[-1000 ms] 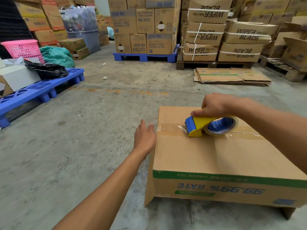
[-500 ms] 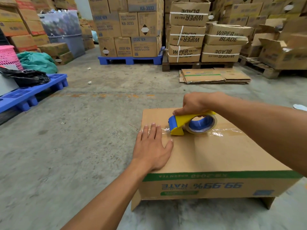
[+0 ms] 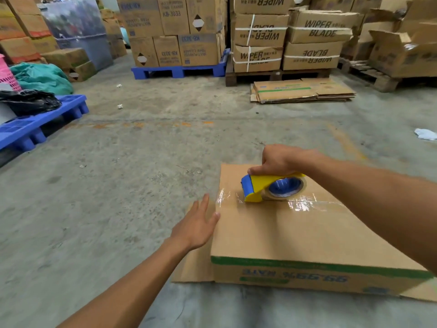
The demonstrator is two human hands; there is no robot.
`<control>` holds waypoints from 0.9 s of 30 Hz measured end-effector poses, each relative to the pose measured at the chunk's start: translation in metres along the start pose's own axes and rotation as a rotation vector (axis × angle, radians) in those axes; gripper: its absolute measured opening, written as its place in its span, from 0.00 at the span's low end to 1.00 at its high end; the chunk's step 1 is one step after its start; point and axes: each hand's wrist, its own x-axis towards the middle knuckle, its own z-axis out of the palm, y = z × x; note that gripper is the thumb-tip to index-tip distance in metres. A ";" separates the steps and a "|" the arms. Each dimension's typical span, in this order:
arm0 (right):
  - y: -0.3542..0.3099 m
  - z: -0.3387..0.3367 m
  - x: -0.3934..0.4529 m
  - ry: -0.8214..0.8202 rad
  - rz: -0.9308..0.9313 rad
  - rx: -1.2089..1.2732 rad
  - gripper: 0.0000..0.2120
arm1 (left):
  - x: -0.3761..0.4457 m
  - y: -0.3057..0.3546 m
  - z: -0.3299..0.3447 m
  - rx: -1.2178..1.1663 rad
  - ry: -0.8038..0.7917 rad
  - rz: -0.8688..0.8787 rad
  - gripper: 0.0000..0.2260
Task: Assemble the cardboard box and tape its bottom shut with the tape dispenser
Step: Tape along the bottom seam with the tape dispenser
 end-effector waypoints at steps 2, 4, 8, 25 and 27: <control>-0.001 0.025 0.002 -0.028 0.009 -0.028 0.28 | 0.004 0.019 0.010 0.081 0.037 0.045 0.30; 0.001 0.046 0.002 -0.033 0.037 -0.033 0.28 | 0.006 0.038 0.021 0.211 0.095 0.110 0.31; 0.009 0.048 0.005 -0.019 0.056 0.016 0.28 | 0.011 0.056 0.052 0.283 0.135 0.161 0.29; 0.104 0.033 -0.026 -0.082 0.164 0.034 0.31 | 0.017 0.048 0.078 0.248 0.160 0.100 0.30; 0.132 0.027 -0.043 -0.082 0.223 0.032 0.32 | 0.017 0.050 0.078 0.267 0.158 0.103 0.30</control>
